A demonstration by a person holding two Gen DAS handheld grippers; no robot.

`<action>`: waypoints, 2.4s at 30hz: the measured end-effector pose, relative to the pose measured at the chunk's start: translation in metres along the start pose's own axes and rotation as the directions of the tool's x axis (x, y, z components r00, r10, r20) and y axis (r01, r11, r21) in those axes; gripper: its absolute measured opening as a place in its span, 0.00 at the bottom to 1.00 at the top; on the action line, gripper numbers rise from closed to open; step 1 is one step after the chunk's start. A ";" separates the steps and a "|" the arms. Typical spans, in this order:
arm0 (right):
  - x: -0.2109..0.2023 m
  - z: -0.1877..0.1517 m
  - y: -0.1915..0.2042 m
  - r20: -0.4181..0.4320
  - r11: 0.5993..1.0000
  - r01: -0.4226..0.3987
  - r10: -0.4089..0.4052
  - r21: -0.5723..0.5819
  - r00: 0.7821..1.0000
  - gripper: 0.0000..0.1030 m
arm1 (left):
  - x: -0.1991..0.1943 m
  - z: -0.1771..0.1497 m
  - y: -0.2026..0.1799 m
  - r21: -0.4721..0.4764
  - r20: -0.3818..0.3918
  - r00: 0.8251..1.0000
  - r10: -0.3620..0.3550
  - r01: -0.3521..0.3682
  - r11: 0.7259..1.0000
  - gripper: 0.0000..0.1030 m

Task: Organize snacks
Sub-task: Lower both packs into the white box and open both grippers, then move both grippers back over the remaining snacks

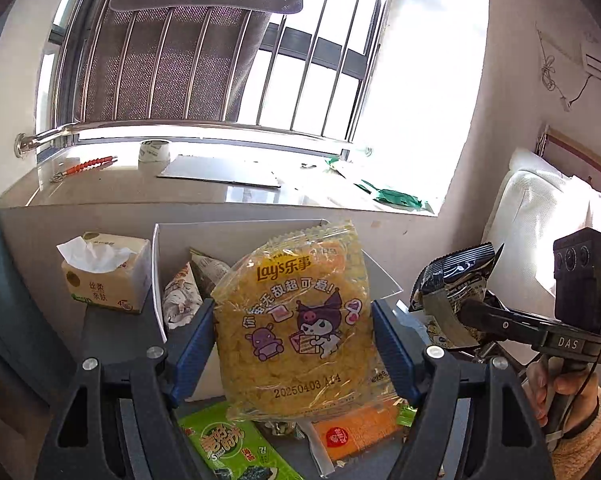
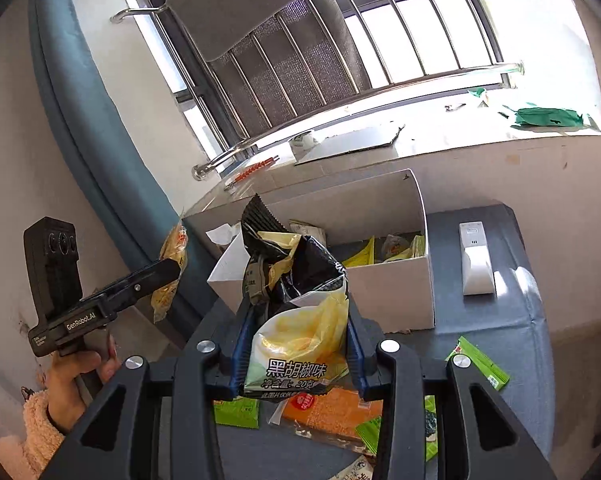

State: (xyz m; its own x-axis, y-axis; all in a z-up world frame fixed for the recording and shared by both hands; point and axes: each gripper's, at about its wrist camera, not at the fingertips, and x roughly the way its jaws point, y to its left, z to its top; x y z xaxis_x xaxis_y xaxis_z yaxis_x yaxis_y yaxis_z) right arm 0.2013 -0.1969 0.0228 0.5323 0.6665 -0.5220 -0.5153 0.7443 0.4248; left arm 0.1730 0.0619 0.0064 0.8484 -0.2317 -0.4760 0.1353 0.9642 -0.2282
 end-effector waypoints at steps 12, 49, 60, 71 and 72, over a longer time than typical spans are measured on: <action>0.099 0.098 -0.035 -0.013 0.993 0.115 -0.115 0.024 0.993 0.43 | 0.097 0.045 0.032 0.005 -0.106 0.992 0.069 -0.069 0.998 0.77; -0.078 -0.053 0.055 0.114 0.968 0.121 -0.098 -0.221 0.989 1.00 | -0.127 -0.063 -0.038 0.074 0.127 0.986 0.111 -0.121 0.990 1.00; -0.079 -0.140 -0.011 -0.081 0.970 0.240 -0.243 -0.044 0.967 1.00 | -0.116 -0.128 -0.036 0.015 0.003 0.992 0.130 -0.130 0.991 1.00; 0.002 -0.124 -0.068 -0.237 0.958 0.233 -0.190 0.169 0.953 1.00 | -0.109 -0.136 -0.042 0.032 -0.022 0.993 0.115 -0.114 0.993 1.00; 0.009 -0.119 -0.073 -0.247 0.951 0.250 -0.202 0.181 0.948 1.00 | -0.110 -0.136 -0.041 0.029 -0.022 0.993 0.114 -0.113 0.993 1.00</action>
State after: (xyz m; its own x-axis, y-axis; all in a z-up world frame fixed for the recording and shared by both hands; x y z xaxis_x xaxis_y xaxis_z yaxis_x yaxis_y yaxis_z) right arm 0.1632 -0.2505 -0.1011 0.4426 0.4704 -0.7634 -0.2353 0.8824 0.4073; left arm 0.0046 0.0297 -0.0478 0.8467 -0.1231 -0.5176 0.0533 0.9876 -0.1476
